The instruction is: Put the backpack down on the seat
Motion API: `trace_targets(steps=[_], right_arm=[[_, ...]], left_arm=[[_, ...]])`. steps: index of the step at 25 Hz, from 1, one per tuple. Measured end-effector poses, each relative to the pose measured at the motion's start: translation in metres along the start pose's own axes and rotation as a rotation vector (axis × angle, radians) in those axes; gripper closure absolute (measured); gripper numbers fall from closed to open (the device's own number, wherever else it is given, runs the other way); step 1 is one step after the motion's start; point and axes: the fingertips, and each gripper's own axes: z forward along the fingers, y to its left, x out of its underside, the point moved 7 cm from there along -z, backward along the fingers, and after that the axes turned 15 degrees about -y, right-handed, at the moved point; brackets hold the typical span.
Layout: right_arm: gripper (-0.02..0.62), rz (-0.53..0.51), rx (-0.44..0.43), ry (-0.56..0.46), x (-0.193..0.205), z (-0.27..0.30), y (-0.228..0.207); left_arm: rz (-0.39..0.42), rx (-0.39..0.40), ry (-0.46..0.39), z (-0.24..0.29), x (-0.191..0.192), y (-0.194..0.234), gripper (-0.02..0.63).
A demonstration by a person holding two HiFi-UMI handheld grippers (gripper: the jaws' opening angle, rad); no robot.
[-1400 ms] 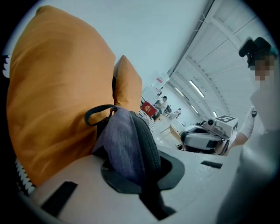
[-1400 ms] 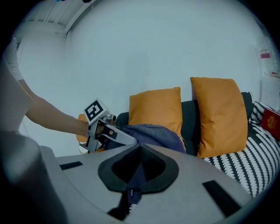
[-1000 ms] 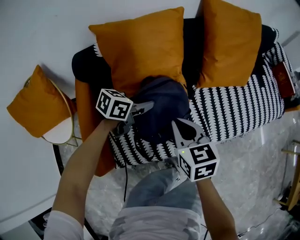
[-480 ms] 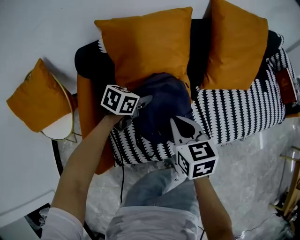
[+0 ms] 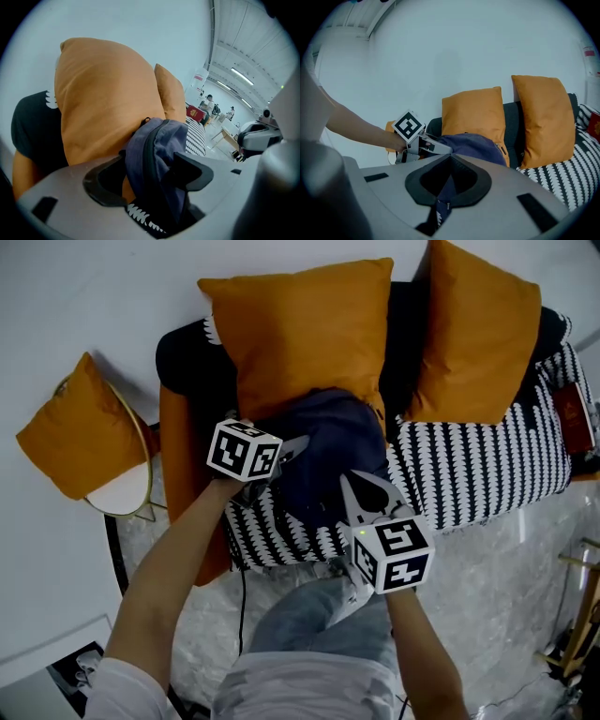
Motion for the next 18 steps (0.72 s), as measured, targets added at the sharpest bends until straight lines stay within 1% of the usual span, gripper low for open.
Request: trace_targets(steps=[5,13,18], right_arm=[[0.594,-0.005,-0.012,0.006,-0.006,-0.003,0.004],[0.594,-0.024,-0.028,0.018,-0.022,-0.011,0.011],[0.594,-0.042,-0.044,0.016,-0.037,-0.018,0.017]], left_arm=[[-0.002,-0.057,-0.007,-0.016,0.003,-0.001,0.287],[-0.026,-0.106,-0.044,-0.042,-0.006,-0.011,0.287],[0.016,-0.121,-0.024,-0.057,-0.013,-0.024,0.287]])
